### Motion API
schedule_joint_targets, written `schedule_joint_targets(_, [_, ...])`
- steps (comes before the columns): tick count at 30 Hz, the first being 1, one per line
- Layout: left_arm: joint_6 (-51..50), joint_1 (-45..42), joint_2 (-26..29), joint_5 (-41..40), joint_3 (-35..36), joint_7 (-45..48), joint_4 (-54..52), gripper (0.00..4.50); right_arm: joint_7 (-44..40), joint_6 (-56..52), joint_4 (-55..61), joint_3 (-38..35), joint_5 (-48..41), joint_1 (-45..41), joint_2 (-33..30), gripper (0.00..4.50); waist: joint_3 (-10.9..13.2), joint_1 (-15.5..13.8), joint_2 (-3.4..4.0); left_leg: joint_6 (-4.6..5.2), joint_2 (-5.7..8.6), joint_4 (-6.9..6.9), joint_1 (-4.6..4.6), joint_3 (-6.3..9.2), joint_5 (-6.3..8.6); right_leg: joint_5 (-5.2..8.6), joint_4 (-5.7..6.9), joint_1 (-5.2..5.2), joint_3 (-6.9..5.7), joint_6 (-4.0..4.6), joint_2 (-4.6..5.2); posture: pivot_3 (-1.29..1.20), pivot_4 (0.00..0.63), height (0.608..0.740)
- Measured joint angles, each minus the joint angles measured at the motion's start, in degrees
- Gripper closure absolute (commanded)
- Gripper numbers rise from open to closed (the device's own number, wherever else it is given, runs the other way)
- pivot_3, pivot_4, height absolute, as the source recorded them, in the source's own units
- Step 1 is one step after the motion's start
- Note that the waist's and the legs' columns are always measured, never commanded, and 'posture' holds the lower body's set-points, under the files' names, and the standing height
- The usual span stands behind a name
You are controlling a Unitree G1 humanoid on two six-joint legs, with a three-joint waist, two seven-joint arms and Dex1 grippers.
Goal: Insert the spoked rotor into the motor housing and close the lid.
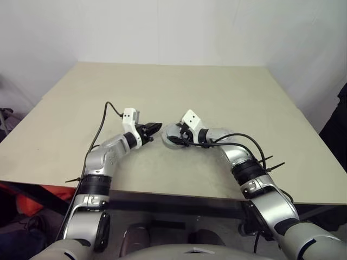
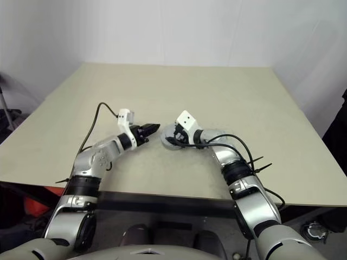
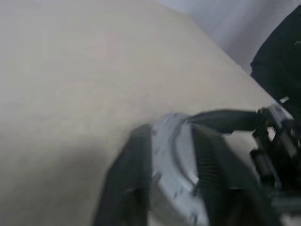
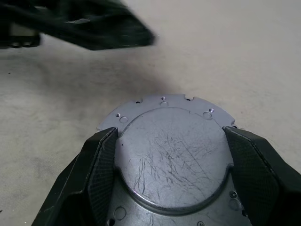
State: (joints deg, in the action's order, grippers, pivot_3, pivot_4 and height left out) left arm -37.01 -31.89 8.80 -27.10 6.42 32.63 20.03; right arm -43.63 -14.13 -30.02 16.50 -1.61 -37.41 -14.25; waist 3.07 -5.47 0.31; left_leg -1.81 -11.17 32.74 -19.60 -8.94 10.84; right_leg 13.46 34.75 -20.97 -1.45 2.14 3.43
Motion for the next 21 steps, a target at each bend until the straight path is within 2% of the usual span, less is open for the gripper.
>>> schedule_joint_targets(2, [-0.85, -3.14, -1.07, -0.26, 0.04, 0.31, 4.20, 4.48, 0.00, 0.00, 0.28, 0.09, 0.00, 0.00, 0.01, 1.41, -0.03, 0.03, 0.03, 0.00, 0.02, -0.03, -0.01, 0.01, 0.00, 0.00, 0.00, -0.02, 0.00, 0.00, 0.00, 0.00, 0.000, 0.740])
schedule_joint_targets(8, [-5.12, -7.02, -2.00, -0.73, -0.22, 3.22, 11.30, 4.48, 0.32, -0.42, 1.64, 0.03, 0.00, 0.60, 0.02, 1.41, -0.04, 0.02, 0.05, 0.00, 0.06, -0.14, -0.04, 0.02, 0.00, 0.00, -0.03, -0.10, 0.01, 0.00, 0.00, 0.00, 0.000, 0.740])
schedule_joint_targets(20, [-8.76, -3.57, -1.90, -0.72, -0.94, 2.94, 6.71, 4.48, 1.86, -3.69, 2.53, -0.77, -0.18, 0.55, 0.21, 1.41, -0.10, -0.03, 0.14, 0.00, 0.36, -0.49, 0.13, 0.02, 0.00, 0.11, -0.19, -0.04, -0.01, -0.18, 0.34, 0.00, 0.000, 0.740])
schedule_joint_targets(21, [-8.95, -3.40, -1.88, -0.73, -0.94, 2.75, 6.34, 4.50, 1.85, -4.26, 2.56, -0.91, -0.26, 0.46, 0.20, 0.68, -0.10, -0.04, 0.14, 0.00, 0.37, -0.50, 0.11, 0.02, 0.00, 0.12, -0.22, -0.05, -0.01, -0.20, 0.36, 0.00, 0.000, 0.740])
